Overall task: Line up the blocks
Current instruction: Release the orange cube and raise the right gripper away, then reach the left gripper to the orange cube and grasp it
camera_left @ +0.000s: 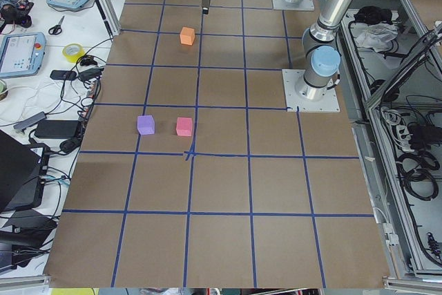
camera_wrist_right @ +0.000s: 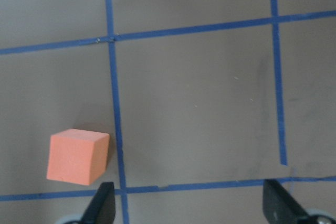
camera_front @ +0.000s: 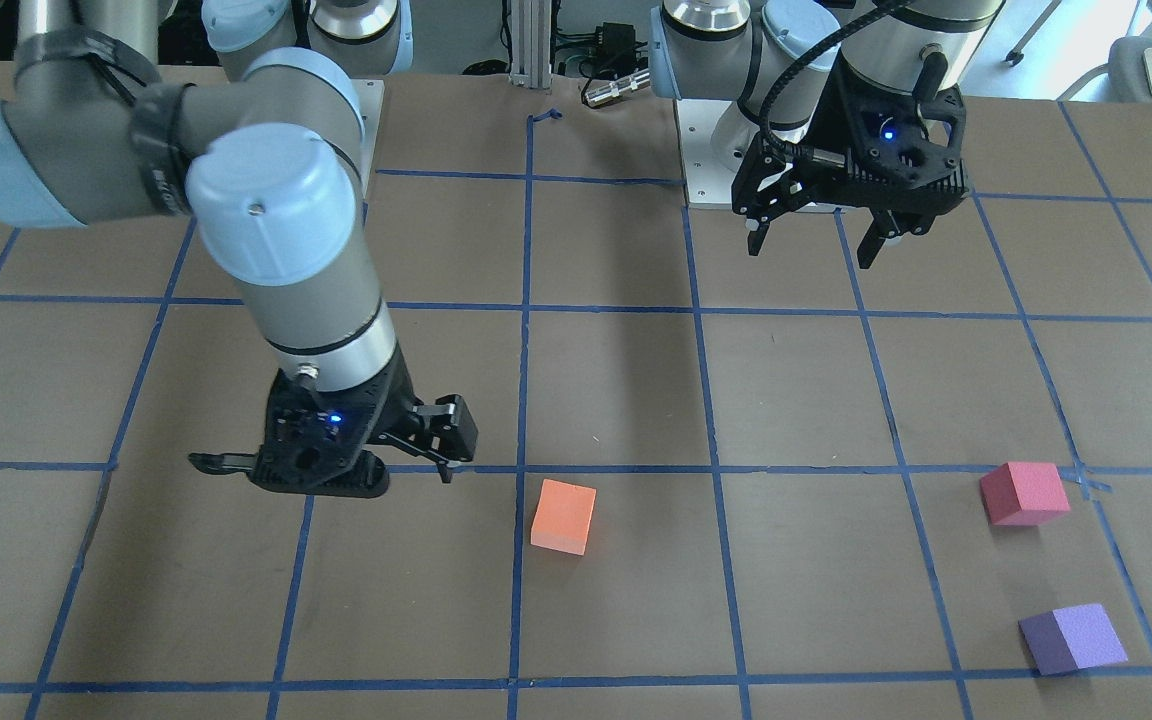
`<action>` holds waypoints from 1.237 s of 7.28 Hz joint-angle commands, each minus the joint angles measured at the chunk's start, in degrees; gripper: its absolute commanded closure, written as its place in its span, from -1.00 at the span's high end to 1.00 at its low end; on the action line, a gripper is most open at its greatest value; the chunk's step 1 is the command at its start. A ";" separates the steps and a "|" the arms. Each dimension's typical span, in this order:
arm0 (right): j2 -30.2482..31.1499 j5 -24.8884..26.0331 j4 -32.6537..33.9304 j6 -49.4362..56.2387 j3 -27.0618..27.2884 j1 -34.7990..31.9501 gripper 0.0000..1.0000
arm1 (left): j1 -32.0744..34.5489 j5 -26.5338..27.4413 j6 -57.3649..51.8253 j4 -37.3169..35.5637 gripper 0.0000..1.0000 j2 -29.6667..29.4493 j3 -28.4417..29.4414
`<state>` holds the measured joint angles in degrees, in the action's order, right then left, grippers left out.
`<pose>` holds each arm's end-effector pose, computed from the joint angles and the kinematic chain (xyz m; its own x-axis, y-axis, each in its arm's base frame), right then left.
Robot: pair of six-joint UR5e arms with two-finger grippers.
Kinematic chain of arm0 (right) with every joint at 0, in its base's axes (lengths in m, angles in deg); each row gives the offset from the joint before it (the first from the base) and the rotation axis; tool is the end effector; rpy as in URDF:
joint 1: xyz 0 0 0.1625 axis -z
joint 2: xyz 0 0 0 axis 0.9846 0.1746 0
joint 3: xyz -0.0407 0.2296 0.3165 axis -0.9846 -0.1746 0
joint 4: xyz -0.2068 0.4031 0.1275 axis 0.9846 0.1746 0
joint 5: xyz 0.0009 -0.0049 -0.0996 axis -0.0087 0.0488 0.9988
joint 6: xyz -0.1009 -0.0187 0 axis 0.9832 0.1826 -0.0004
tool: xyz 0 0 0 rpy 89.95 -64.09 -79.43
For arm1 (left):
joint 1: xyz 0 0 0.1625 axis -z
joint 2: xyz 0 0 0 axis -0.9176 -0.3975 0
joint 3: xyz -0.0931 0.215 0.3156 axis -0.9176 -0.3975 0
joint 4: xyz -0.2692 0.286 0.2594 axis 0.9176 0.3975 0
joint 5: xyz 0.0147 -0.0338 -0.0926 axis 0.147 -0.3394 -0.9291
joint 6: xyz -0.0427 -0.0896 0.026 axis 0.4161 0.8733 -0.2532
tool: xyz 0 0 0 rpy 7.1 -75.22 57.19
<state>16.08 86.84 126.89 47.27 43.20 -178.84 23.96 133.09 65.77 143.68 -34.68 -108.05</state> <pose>0.2433 -0.6617 0.3575 -0.9939 0.0816 -0.0744 0.0893 0.9904 -0.1058 -0.1386 -0.5454 0.4797 -0.9931 0.1167 -0.0081 0.1170 0.9889 -0.0921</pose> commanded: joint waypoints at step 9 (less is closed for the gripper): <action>11.25 5.96 -15.27 13.43 1.86 12.16 1.00 | 10.34 -2.53 10.92 -18.29 1.00 -19.09 0.67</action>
<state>26.03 93.85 113.01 58.83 44.43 -165.49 31.19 130.59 73.82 132.75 -48.27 -107.37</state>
